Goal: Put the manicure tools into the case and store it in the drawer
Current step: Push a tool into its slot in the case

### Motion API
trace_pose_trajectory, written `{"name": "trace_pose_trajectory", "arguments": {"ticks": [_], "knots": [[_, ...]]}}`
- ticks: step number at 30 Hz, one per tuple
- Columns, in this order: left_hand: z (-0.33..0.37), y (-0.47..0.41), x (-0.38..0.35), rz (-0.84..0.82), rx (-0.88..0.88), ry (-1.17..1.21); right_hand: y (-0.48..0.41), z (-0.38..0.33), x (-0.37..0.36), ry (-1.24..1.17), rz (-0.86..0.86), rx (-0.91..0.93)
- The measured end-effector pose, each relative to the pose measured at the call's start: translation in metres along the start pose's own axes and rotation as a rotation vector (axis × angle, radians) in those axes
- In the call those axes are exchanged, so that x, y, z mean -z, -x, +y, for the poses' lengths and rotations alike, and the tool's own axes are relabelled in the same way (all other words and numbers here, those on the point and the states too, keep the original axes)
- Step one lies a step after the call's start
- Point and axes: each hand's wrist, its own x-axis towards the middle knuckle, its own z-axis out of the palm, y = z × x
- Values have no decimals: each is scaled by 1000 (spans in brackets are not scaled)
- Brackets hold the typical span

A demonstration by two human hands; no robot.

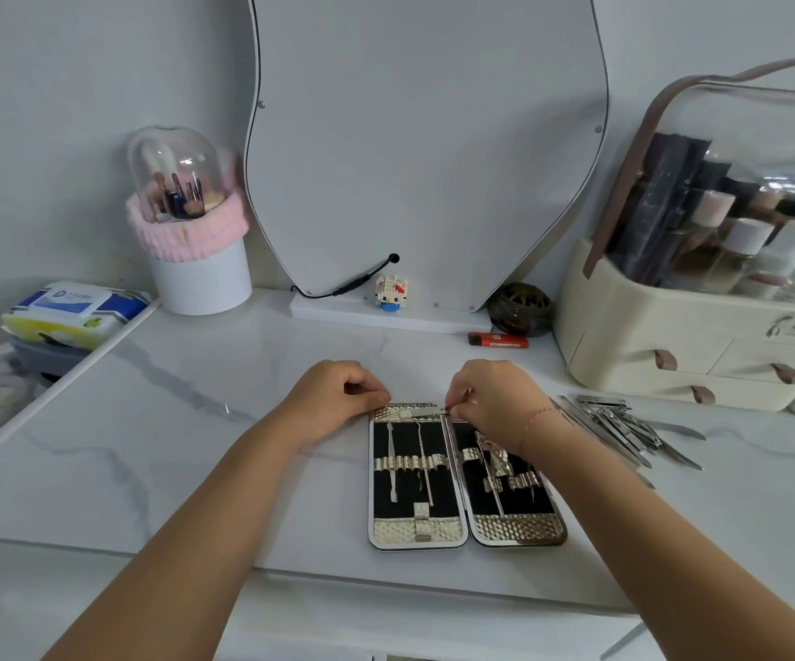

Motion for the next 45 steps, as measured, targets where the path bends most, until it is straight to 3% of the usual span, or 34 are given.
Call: {"name": "trace_pose_trajectory", "arguments": {"ticks": [10,24,45], "knots": [[1,1,0,15,-4,-13,-1,-12,-10,-254,34,57],[-1,0,1,3,-4,-19,-12,-15,-1,-27,-73,44],[-1,0,0,3,0,-17,-8,-10,-20,-296,48,65]]}}
